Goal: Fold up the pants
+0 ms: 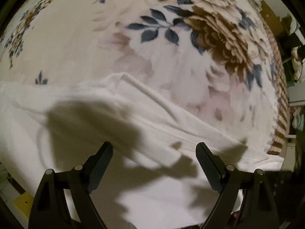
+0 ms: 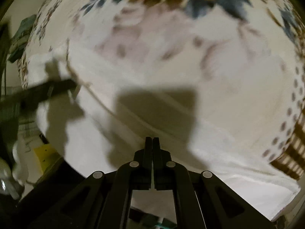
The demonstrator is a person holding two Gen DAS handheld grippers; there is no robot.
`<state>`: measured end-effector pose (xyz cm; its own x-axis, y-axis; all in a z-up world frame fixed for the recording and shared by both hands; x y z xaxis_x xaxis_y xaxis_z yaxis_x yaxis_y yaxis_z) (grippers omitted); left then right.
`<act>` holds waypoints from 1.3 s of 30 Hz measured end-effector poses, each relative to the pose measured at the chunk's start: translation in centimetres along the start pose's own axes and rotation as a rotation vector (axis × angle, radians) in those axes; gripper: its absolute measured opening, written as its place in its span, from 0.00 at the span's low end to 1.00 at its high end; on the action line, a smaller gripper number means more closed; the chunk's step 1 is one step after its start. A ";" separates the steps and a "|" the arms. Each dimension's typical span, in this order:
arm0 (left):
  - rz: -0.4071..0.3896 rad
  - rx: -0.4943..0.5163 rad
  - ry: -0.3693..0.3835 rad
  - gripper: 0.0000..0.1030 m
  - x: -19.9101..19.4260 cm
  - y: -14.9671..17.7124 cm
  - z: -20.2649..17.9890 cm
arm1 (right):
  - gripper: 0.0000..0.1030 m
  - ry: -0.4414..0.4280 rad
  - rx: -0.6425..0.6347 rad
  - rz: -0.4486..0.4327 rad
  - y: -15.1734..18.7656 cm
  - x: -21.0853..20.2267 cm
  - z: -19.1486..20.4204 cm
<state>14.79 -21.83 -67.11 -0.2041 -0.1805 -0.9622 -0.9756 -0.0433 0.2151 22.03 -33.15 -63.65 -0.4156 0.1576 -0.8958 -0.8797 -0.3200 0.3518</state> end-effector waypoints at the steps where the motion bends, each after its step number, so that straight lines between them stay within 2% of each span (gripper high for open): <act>1: 0.006 0.005 -0.008 0.87 0.2 0.1 -0.1 | 0.01 -0.006 -0.008 0.007 0.5 0.4 0.3; 5: 0.051 0.023 -0.061 0.87 2.7 1.4 1.6 | 0.01 -0.017 -0.028 0.036 1.8 1.5 1.2; 8: 0.063 0.018 -0.067 0.87 3.8 2.7 3.3 | 0.02 -0.005 -0.046 0.049 1.9 1.6 1.0; 9: 0.054 0.025 -0.071 0.87 3.8 3.0 3.5 | 0.07 -0.011 -0.044 0.046 0.9 1.0 1.6; 12: 0.046 0.040 -0.087 0.87 4.1 4.1 4.2 | 0.38 -0.002 -0.052 0.017 0.3 -0.2 1.3; 13: 0.046 0.041 -0.085 0.87 4.1 4.0 4.6 | 0.44 -0.002 -0.065 0.013 0.1 -0.7 1.1; 14: 0.047 0.040 -0.083 0.87 4.1 3.9 4.7 | 0.45 0.005 -0.077 0.012 -0.2 -0.9 1.2; 16: 0.047 0.038 -0.082 0.87 4.0 3.9 4.7 | 0.45 0.038 -0.124 0.022 -0.6 -1.2 1.4; 18: 0.046 0.034 -0.086 0.87 3.6 3.7 2.1 | 0.45 0.082 -0.177 0.044 -0.6 -0.4 1.9; 23: 0.046 0.036 -0.088 0.87 3.2 4.7 0.9 | 0.43 0.135 -0.285 0.141 -0.6 2.3 3.1; 25: 0.051 0.028 -0.077 0.87 3.2 4.8 1.1 | 0.26 0.142 -0.311 0.138 -0.6 2.7 3.5; 27: 0.046 0.007 -0.047 0.87 2.1 5.4 1.7 | 0.16 0.140 -0.319 0.130 -0.5 2.8 4.1; 30: 0.007 -0.012 -0.031 0.87 0.7 6.2 2.7 | 0.10 0.153 -0.300 0.096 0.0 2.3 4.1; 34: -0.003 -0.032 -0.055 0.87 0.3 7.5 4.2 | 0.08 0.132 -0.229 -0.005 0.6 0.2 4.1; 39: 0.073 -0.046 -0.090 0.87 3.3 7.9 5.8 | 0.05 0.125 -0.127 -0.141 0.1 -3.8 2.3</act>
<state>5.99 -17.07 -69.52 -0.2827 -0.0960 -0.9544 -0.9537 -0.0784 0.2904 23.00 -31.67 -59.63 -0.2521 0.0948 -0.9630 -0.8874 -0.4197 0.1910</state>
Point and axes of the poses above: each gripper's, at about its wrist camera, not at the fingertips, and x roughly the way its jaws point, z to its left, y to its underside, the point moved 6 cm from there along x, roughly the way its jaws point, and after that the axes turned 15 degrees about z, right-handed, at the moved point
